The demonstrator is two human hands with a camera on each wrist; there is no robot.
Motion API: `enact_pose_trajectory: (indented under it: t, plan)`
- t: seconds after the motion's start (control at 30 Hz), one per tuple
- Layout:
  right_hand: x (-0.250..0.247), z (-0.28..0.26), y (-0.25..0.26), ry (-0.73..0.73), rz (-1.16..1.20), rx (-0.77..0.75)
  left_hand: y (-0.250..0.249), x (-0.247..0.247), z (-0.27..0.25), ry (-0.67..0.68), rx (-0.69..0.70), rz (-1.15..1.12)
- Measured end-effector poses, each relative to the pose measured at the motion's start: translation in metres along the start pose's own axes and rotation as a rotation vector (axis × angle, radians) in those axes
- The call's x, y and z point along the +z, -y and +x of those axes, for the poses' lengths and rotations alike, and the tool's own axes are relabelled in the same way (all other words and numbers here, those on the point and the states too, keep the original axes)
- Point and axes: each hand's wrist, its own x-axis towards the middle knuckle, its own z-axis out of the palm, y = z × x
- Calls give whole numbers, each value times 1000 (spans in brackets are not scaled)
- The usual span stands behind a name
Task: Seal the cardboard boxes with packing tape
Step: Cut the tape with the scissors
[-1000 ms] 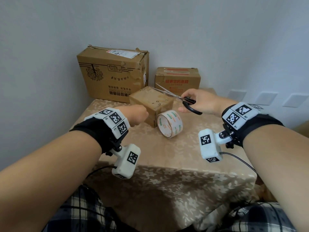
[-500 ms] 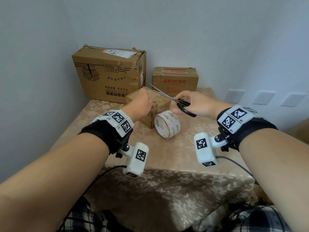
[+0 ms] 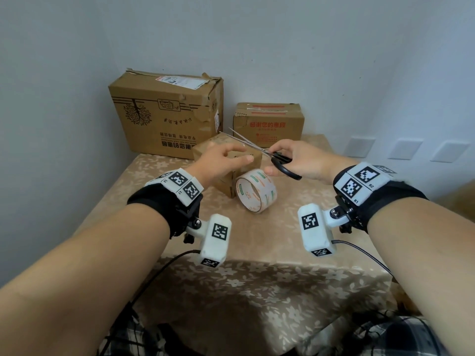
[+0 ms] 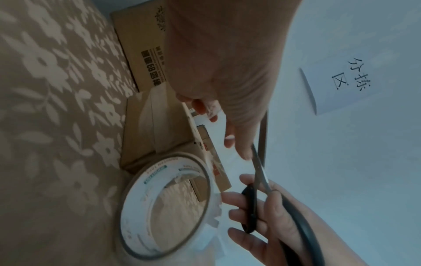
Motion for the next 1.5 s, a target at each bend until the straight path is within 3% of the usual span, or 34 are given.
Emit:
enact_pose_trajectory:
  t: [0.1,0.33,0.43,0.53,0.7,0.8,1.13,1.3,1.5]
  plan:
    - [-3,-3,-1,20,-5,0,-3,3,2,-144,78,-53]
    - [-18,-24,-38,9,-186,117,6,-10,3,-236,56,-58]
    - [-12,-35,-44,-119,25,174,9,-15,-2,-199,71,-79]
    - [16,-28,-16,-127,242,115,6,-14,-3,-161,79,-96]
    - [70,-6,20,-200,447,133,8,-20,-1,-188,71,-79]
    - [75,4,28,-267,535,178,14,-26,3,-198,54,-48]
    - [48,40,47,-239,143,299,29,-30,34,-221,-8,69]
    - [61,45,42,-229,104,317,40,-31,43,-265,-38,118]
    - [66,47,36,-271,192,318,43,-32,45,-267,-34,415]
